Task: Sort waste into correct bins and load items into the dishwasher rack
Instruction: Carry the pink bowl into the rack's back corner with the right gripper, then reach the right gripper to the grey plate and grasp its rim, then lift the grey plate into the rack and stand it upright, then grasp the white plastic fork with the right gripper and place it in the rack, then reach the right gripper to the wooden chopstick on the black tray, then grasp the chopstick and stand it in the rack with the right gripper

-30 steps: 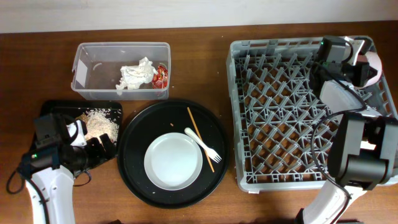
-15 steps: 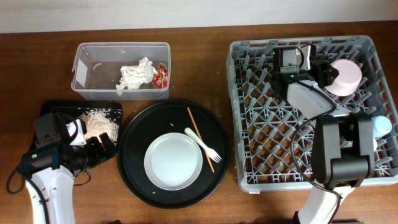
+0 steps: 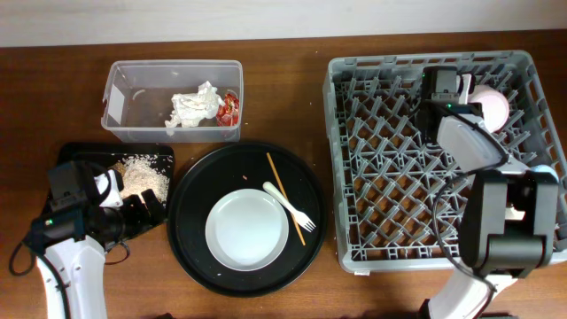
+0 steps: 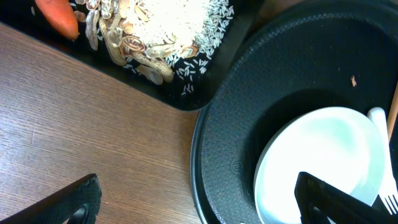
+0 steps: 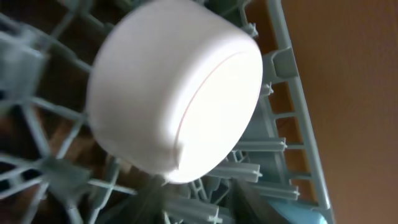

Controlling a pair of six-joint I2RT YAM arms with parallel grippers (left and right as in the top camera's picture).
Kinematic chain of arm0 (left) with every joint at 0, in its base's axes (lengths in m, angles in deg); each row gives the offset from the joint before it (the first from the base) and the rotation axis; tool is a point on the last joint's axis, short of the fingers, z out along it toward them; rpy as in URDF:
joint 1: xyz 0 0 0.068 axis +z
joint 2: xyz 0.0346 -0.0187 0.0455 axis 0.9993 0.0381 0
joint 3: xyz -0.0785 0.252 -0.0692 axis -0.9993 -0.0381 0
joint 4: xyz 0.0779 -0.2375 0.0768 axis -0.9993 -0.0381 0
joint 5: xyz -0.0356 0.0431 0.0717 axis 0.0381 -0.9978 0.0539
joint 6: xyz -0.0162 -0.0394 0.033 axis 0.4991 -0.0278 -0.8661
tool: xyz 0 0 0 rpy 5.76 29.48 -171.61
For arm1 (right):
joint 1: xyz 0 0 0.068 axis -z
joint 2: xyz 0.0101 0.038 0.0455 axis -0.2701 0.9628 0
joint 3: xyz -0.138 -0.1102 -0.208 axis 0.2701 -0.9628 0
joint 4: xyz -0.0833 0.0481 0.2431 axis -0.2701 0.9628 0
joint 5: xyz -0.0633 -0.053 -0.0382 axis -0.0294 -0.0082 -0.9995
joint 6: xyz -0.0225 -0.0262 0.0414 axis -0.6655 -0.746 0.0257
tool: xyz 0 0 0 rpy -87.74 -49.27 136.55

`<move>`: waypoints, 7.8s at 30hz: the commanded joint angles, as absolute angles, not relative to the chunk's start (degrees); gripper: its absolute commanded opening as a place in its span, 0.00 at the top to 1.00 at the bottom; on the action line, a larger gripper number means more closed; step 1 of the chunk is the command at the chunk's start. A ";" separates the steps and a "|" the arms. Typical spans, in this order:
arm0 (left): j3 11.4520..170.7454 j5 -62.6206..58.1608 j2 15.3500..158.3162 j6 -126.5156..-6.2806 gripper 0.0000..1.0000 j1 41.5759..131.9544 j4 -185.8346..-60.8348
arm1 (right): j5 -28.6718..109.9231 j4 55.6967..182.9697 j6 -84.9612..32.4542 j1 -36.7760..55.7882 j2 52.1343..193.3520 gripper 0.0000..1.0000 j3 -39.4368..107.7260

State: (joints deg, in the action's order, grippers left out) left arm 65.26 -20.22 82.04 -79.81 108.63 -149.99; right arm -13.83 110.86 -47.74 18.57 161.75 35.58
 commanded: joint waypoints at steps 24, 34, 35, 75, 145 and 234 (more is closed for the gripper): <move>65.13 -19.61 81.49 -79.28 0.01 108.98 -149.90 | 44.33 141.64 -4.68 -32.64 164.92 0.47 35.36; 65.13 -19.61 81.49 -79.28 0.01 108.98 -149.88 | 30.71 137.38 -6.60 -30.37 159.71 0.96 39.73; 65.13 -19.61 81.49 -79.28 0.01 108.98 -149.88 | 27.50 139.32 -9.12 -28.03 156.83 0.96 42.92; 65.13 -19.61 81.49 -79.28 0.01 108.98 -149.62 | -3.58 132.83 -33.66 -1.19 156.92 0.75 47.68; 65.13 -19.13 81.49 -79.30 0.01 108.98 -150.08 | 43.02 139.37 -50.65 -24.49 171.89 0.30 44.36; 65.13 -19.13 81.49 -79.28 0.01 108.98 -150.30 | 30.10 146.75 -30.14 -25.87 163.23 0.96 56.80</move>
